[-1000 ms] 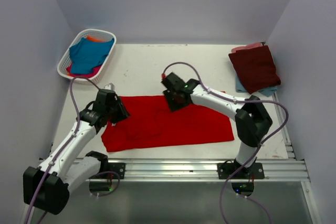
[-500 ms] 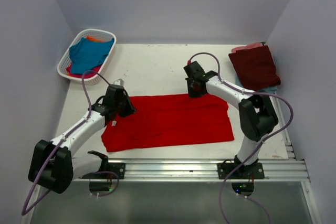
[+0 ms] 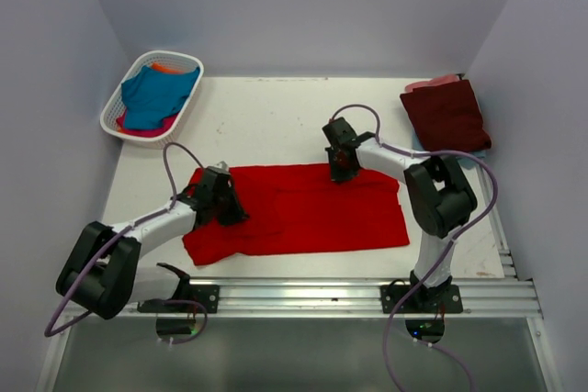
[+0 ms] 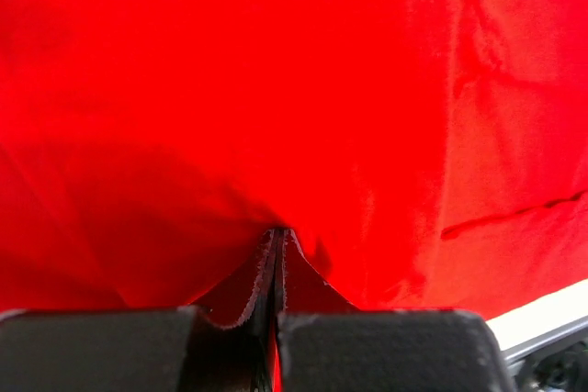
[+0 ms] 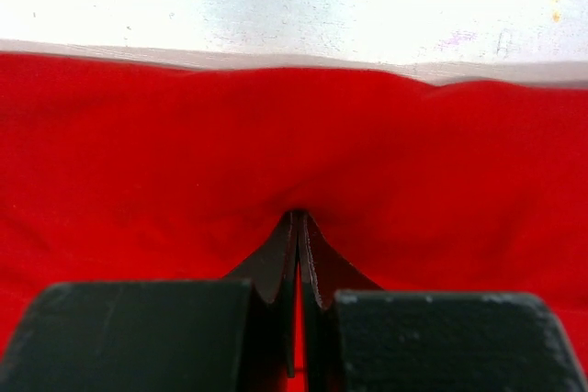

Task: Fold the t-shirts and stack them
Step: Fold the tshirt

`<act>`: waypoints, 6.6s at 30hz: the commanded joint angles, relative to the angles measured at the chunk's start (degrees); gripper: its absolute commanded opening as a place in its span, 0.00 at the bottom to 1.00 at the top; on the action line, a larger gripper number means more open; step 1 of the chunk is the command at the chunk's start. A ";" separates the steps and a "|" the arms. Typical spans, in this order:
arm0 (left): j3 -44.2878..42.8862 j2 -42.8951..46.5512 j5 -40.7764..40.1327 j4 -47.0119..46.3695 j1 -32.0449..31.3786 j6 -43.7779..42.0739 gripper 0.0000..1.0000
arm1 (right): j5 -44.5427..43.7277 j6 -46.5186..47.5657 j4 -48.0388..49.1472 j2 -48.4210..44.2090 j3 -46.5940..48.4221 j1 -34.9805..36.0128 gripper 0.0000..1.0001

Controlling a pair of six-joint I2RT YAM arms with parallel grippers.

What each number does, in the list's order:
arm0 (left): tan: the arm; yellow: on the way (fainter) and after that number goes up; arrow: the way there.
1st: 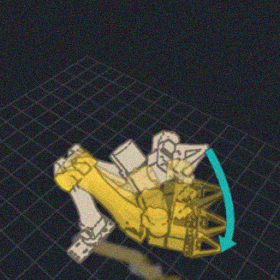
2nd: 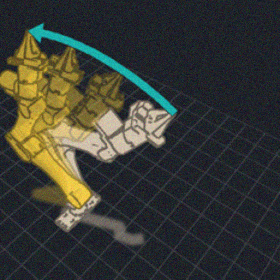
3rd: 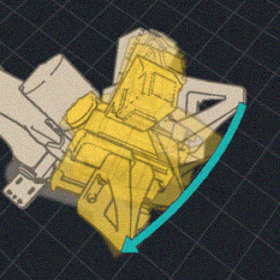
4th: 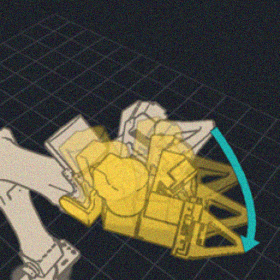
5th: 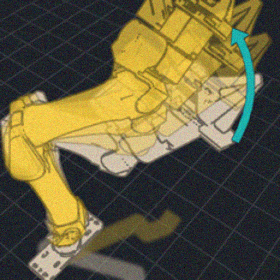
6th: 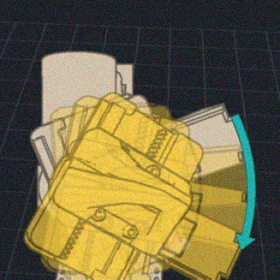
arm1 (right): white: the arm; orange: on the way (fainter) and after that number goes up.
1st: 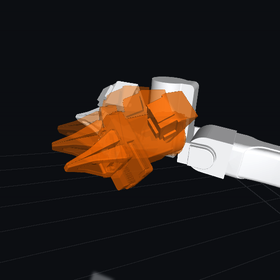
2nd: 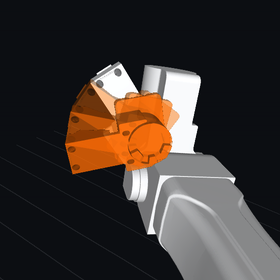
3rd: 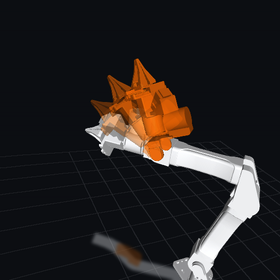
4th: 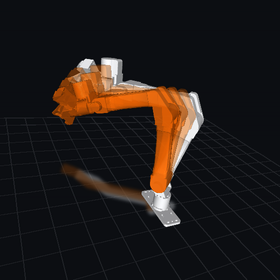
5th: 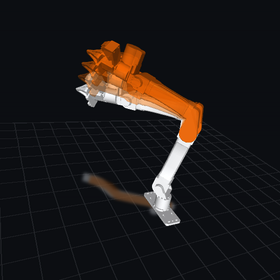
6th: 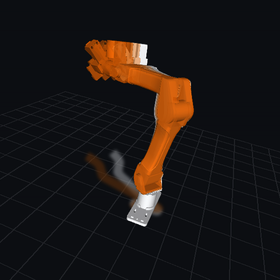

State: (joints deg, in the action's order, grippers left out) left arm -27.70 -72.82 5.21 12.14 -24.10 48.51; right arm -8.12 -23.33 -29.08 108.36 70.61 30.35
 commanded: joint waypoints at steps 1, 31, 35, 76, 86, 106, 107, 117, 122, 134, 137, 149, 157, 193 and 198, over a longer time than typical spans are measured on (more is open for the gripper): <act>0.81 -4.78 -3.27 -4.23 -0.51 0.80 0.00 | 1.09 -0.75 1.66 1.51 -3.02 0.06 0.00; -52.35 -53.03 4.97 -10.38 7.66 -11.51 0.00 | 0.38 -5.14 -10.47 -8.42 -7.15 6.29 0.00; -62.02 -60.24 8.75 -7.84 7.66 -14.14 0.00 | 1.18 -7.34 -9.94 -8.25 -5.93 7.97 0.00; -22.77 -11.67 5.17 -10.06 0.64 -18.54 0.54 | -4.20 -8.57 -0.29 -28.02 -19.18 4.21 0.68; 1.41 10.75 15.70 -10.39 -6.13 -8.01 0.54 | 15.75 -9.71 5.96 -37.68 -30.78 -2.40 0.70; 13.55 14.28 14.39 -3.97 -17.12 3.17 0.54 | 24.47 -19.82 3.07 -50.78 -47.14 -2.57 0.59; 13.64 13.67 14.30 -5.10 -17.30 3.43 0.54 | 23.95 -19.82 2.37 -51.40 -47.14 -2.66 0.59; 12.41 9.89 10.53 -5.03 -18.62 3.26 0.53 | 12.87 -17.27 -9.14 -57.82 -44.42 -2.66 0.57; 11.62 9.10 9.12 -3.18 -18.79 3.08 0.53 | 15.14 -17.89 -6.52 -55.01 -45.56 -2.66 0.56; 6.52 13.67 -1.61 15.37 -19.06 4.84 0.54 | 21.92 -20.97 2.89 -50.88 -48.99 -2.58 0.53; 8.79 12.88 0.32 11.79 -18.97 5.54 0.53 | 22.27 -21.14 3.15 -50.79 -49.16 -2.58 0.52; 14.34 4.71 5.77 -4.05 -20.37 7.74 0.44 | 23.32 -21.40 3.33 -51.05 -50.39 -2.66 0.33; 13.73 9.00 5.60 0.51 -21.08 6.68 0.00 | 24.55 -20.17 1.40 -54.38 -50.13 -2.57 0.00; 4.59 22.38 -14.43 -5.18 -21.87 0.10 0.00 | 22.19 -7.96 10.80 -43.59 -31.86 -2.57 0.00; 4.67 17.98 -18.13 -13.35 -20.20 -4.30 0.00 | 19.02 -5.94 14.56 -37.18 -28.69 -2.66 0.00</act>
State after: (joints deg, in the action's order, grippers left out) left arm -22.17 -53.36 -7.38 8.56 -45.39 48.60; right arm 15.27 -31.86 -19.94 69.01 38.83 27.79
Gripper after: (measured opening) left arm 0.015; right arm 0.019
